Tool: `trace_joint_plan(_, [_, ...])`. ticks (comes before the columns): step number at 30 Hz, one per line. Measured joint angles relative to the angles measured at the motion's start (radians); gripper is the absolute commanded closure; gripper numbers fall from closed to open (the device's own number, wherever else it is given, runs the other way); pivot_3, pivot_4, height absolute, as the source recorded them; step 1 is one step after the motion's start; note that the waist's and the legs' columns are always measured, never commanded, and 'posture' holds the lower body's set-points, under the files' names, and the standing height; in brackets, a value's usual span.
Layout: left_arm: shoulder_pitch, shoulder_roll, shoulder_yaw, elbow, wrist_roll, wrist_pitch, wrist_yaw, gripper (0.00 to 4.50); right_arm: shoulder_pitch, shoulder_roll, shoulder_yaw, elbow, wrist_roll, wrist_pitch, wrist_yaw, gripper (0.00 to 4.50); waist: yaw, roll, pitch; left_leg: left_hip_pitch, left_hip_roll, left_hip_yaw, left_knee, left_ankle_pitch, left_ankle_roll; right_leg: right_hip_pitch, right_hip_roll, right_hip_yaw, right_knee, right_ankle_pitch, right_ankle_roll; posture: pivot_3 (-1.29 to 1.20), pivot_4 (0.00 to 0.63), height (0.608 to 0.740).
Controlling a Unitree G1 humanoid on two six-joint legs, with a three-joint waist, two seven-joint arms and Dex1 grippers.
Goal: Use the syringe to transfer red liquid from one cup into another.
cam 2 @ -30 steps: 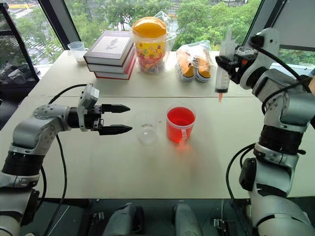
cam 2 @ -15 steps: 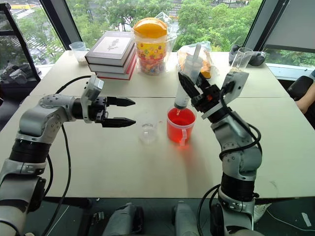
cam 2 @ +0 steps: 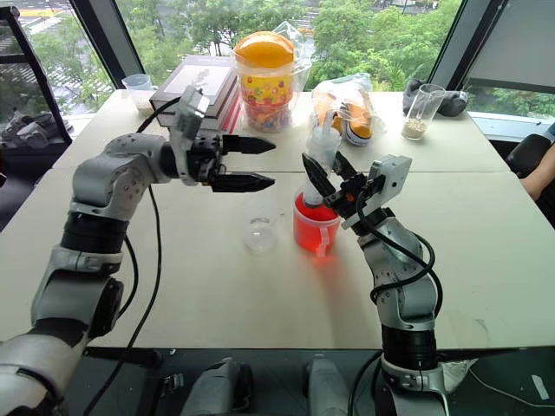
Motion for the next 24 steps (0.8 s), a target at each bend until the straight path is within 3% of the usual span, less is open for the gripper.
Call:
trace_joint_plan(8, [-0.101,-0.131,-0.009,0.104,0.027,-0.046,0.027,0.0,0.017,-0.009,0.032,0.004,-0.006,-0.013,-0.009,3.07,0.0,0.0,0.0,0.0,0.0,0.0,0.0,0.0,0.0,0.0,0.0,0.0,0.0,0.0,0.0,0.0,0.15,0.74])
trace_joint_plan(17, [-0.125,-0.159,-0.038,0.113,0.03,-0.059,-0.038,0.0,0.025,-0.017,0.041,0.004,-0.009,-0.013,-0.02,3.07,-0.001,0.0,0.0,0.0,0.0,-0.001,0.0,0.0,0.0,0.0,0.0,0.0,0.0,0.0,0.0,0.0,0.15,0.74])
trace_joint_plan(20, [-0.133,-0.168,-0.04,0.116,0.034,-0.06,-0.051,0.81,0.025,-0.02,0.046,0.004,-0.009,-0.016,-0.02,3.07,0.0,0.0,0.0,0.0,0.0,-0.001,0.0,0.0,0.0,0.0,0.0,0.0,0.0,0.0,0.0,0.0,0.15,0.74])
trace_joint_plan(24, [-0.16,-0.18,-0.038,0.16,0.062,-0.08,-0.046,2.74,0.025,-0.028,0.055,0.004,-0.009,-0.025,-0.013,3.07,0.0,0.0,0.0,0.0,0.0,-0.001,0.0,0.0,0.0,0.0,0.0,0.0,0.0,0.0,0.0,0.0,0.15,0.74])
